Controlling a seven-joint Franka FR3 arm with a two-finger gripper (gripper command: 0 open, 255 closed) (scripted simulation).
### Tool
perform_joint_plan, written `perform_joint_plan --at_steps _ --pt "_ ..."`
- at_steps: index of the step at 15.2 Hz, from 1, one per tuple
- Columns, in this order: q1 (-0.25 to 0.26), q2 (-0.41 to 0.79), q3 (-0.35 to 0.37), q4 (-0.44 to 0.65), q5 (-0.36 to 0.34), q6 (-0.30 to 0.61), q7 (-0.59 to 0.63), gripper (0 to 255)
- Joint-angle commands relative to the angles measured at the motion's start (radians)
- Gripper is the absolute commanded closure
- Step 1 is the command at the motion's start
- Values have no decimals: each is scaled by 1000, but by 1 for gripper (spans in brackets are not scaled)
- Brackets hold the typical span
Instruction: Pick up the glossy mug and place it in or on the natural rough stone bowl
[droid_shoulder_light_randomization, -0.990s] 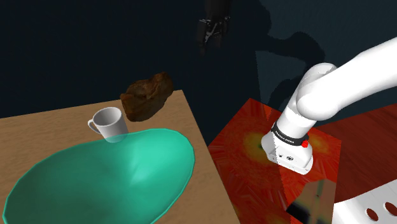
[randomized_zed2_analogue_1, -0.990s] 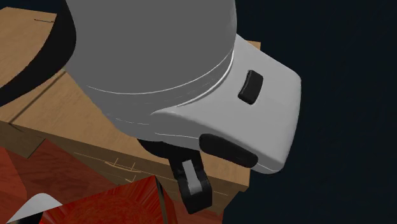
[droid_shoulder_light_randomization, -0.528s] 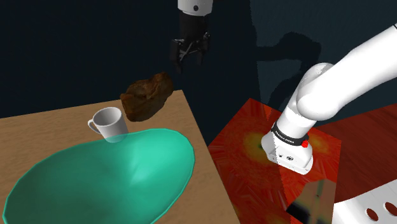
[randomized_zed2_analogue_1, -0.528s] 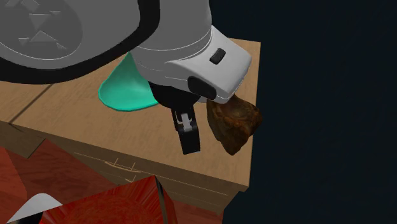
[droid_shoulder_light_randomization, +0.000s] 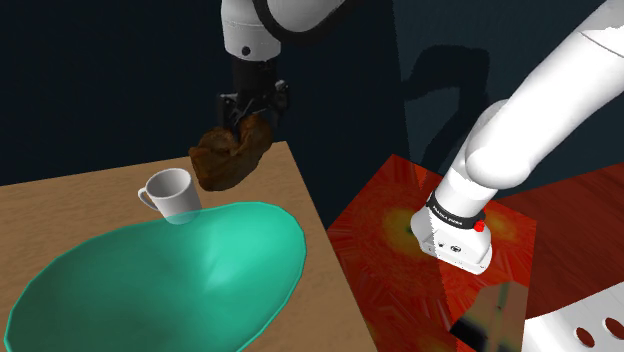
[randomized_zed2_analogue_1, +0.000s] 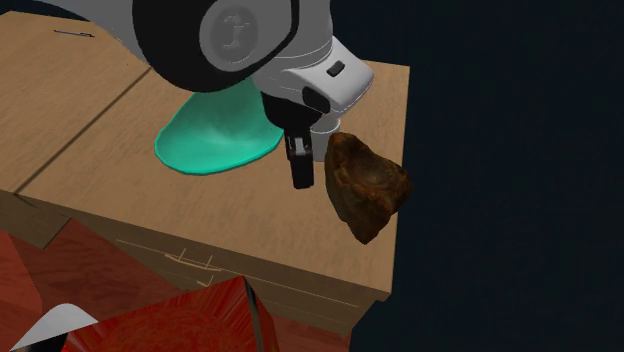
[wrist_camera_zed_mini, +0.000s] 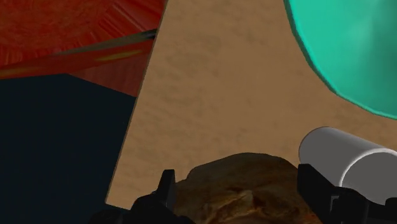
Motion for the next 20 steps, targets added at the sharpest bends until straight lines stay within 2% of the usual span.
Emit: perform_joint_plan --at_steps 1,6,12,20 --pt "-7 87 38 51 -44 31 86 0" --pt "16 313 93 202 -198 70 309 0" --pt "127 582 65 434 -376 54 531 0" --pt "144 635 43 401 -414 133 555 0"
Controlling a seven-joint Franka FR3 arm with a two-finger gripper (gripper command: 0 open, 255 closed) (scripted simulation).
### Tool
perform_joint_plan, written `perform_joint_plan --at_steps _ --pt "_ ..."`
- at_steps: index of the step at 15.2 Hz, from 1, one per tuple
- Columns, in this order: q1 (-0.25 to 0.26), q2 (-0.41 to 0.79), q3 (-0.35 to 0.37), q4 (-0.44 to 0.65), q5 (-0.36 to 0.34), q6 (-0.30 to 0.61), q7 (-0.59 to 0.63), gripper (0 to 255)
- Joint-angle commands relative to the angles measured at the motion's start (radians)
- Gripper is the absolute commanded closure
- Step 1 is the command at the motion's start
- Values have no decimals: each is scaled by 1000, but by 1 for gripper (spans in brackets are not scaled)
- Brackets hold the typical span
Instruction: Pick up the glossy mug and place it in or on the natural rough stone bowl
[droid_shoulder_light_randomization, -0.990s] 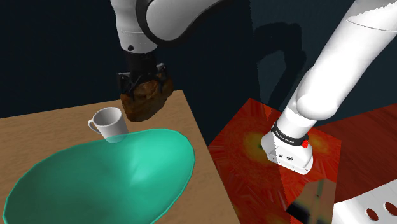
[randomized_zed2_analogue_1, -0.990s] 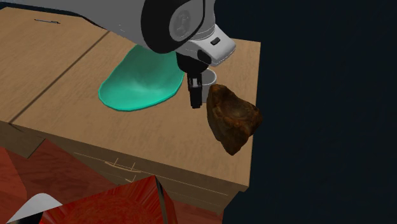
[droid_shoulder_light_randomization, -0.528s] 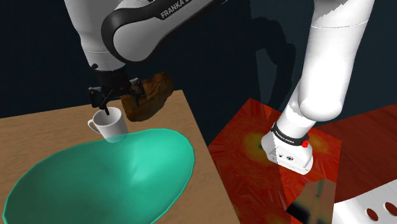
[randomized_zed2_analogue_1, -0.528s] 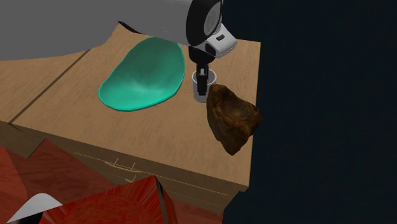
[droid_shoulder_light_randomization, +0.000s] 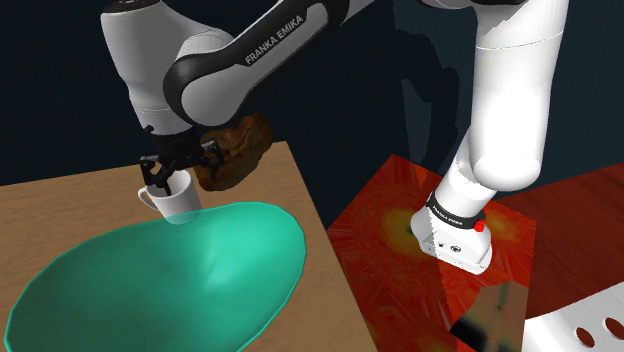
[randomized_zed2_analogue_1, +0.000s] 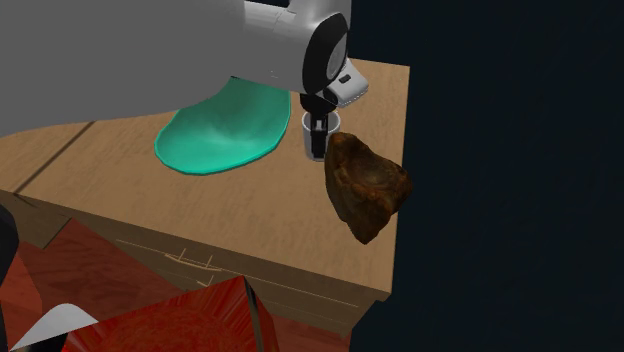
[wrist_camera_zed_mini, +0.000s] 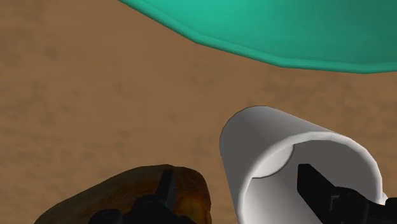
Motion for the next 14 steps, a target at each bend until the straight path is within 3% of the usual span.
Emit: perform_joint_plan --at_steps 1,7,8,14 --pt "0 4 -2 -7 -3 10 2 0" --pt "0 4 -2 -7 -3 10 2 0" --pt "0 4 -2 -7 -3 10 2 255" --pt "0 4 -2 -7 -3 10 2 255"
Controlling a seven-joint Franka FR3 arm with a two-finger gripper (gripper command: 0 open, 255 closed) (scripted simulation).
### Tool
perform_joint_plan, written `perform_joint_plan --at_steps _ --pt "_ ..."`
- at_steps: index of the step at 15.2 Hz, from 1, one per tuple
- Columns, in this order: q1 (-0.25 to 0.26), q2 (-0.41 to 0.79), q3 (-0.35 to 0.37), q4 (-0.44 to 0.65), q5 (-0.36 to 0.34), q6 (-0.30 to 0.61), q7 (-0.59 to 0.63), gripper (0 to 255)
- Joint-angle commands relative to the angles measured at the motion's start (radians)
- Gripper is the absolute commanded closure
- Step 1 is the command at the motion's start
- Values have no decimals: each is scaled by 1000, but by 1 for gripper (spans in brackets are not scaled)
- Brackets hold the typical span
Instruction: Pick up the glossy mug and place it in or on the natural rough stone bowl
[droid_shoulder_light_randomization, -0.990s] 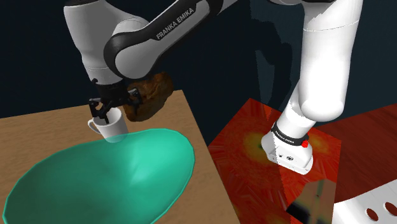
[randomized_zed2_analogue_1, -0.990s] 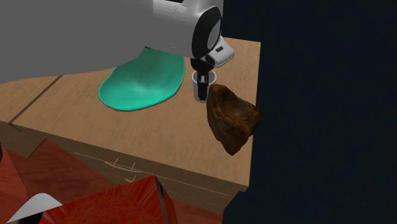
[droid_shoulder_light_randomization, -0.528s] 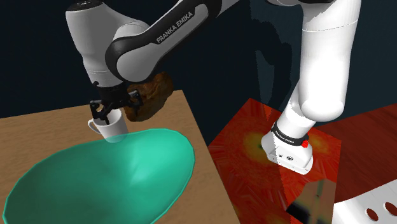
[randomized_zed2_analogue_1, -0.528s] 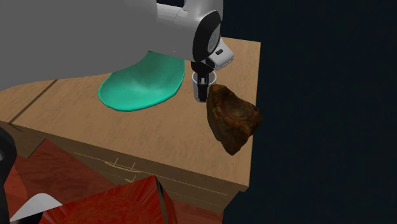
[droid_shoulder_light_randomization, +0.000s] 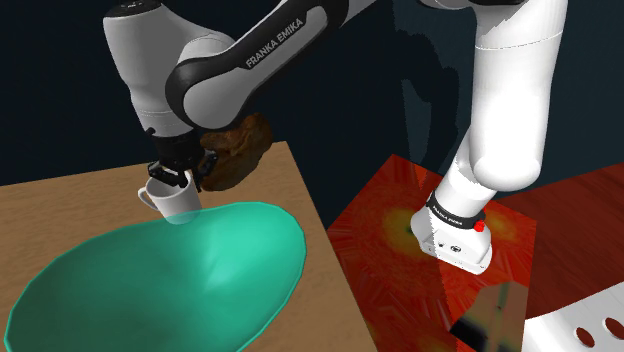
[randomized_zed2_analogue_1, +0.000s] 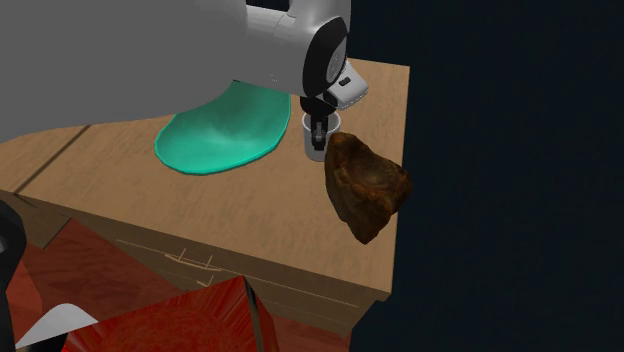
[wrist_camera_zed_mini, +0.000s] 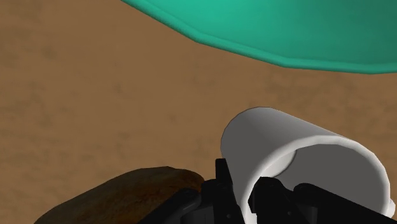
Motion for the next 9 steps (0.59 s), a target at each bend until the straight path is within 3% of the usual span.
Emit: perform_joint_plan --at_steps 1,9 --pt "0 0 0 0 0 0 0 255" --pt "-10 -38 15 33 29 -65 -18 255"
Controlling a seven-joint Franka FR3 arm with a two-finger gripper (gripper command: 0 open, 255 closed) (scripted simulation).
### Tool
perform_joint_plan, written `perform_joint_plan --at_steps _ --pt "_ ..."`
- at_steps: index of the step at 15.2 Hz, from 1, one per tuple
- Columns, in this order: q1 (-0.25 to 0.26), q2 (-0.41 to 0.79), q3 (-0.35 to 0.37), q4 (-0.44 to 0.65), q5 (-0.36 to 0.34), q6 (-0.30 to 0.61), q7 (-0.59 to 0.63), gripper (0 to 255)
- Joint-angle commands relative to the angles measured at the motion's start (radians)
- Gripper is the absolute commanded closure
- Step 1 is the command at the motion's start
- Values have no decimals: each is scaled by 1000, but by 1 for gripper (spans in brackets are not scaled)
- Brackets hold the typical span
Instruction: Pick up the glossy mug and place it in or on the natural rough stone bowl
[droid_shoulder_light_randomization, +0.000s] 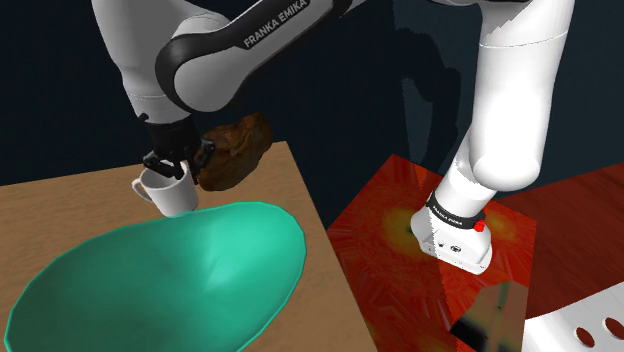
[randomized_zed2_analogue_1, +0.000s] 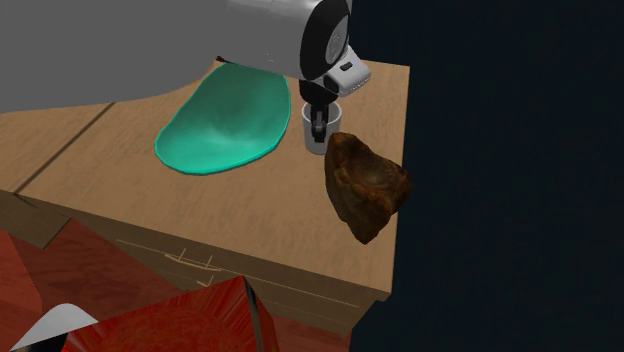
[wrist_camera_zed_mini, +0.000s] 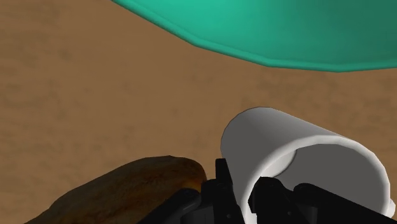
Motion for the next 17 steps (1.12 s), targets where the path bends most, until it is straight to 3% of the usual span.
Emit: perform_joint_plan --at_steps 1,17 --pt "-3 -12 4 12 9 -22 -6 255" --pt "-13 -78 27 147 61 -211 -39 255"
